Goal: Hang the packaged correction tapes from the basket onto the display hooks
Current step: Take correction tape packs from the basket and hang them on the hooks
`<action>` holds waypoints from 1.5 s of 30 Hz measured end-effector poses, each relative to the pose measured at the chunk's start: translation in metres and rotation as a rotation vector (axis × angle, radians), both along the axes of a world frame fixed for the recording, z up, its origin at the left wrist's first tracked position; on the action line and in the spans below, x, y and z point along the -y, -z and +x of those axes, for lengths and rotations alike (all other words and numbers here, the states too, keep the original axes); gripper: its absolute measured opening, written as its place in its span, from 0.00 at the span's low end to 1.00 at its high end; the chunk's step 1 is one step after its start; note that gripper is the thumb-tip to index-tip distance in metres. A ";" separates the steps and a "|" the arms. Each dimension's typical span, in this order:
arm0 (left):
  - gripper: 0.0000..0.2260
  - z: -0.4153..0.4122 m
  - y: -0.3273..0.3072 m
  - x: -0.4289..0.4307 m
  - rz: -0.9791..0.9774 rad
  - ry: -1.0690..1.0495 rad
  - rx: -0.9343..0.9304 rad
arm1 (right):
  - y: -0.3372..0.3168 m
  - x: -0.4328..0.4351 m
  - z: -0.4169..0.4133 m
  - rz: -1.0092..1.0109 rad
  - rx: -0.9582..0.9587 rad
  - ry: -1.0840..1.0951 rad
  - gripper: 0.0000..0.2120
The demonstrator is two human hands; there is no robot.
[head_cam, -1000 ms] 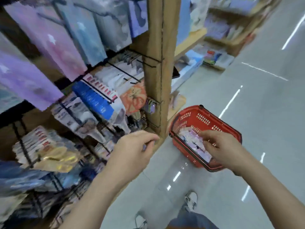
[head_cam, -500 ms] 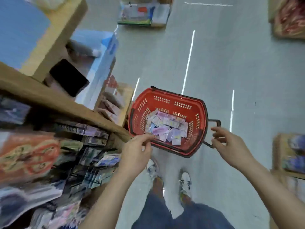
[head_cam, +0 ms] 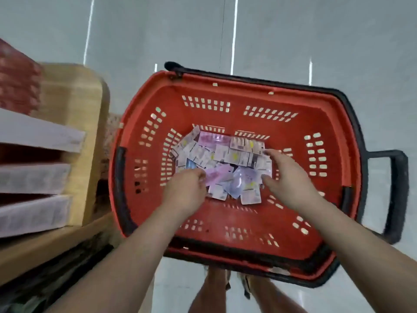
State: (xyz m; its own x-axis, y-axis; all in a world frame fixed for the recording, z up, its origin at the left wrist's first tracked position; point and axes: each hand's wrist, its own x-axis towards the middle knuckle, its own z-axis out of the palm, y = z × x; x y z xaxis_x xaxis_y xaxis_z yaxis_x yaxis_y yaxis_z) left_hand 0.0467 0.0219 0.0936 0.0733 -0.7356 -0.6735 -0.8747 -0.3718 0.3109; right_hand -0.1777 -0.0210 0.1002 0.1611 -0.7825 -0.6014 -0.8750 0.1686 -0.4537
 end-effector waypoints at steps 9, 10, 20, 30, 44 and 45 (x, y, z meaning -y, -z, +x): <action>0.16 -0.024 0.214 0.034 0.128 0.412 0.116 | 0.220 0.044 0.029 -0.035 -0.286 -0.316 0.45; 0.17 -0.027 0.223 0.033 0.124 0.439 0.138 | 0.232 0.045 0.031 -0.049 -0.321 -0.349 0.46; 0.09 0.001 0.240 0.031 0.070 -0.070 -0.013 | 0.244 0.046 0.029 -0.234 -0.318 -0.488 0.16; 0.09 -0.019 0.243 0.046 0.015 -1.260 -0.316 | 0.251 0.037 0.032 -0.095 -0.015 -0.164 0.12; 0.09 -0.020 0.181 0.056 -0.059 -1.075 -0.249 | 0.218 0.025 0.037 0.065 -0.023 -0.076 0.26; 0.08 -0.018 0.166 0.052 -0.060 -1.037 -0.232 | 0.210 0.024 0.035 0.093 0.054 0.041 0.29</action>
State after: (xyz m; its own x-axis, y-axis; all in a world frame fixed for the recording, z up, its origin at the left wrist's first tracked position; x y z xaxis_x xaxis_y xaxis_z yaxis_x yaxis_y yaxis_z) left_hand 0.0286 -0.0298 -0.0722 0.5575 -0.4198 -0.7162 -0.0564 -0.8799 0.4719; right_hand -0.1423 -0.0452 -0.1101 0.1643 -0.7300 -0.6634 -0.8415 0.2472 -0.4804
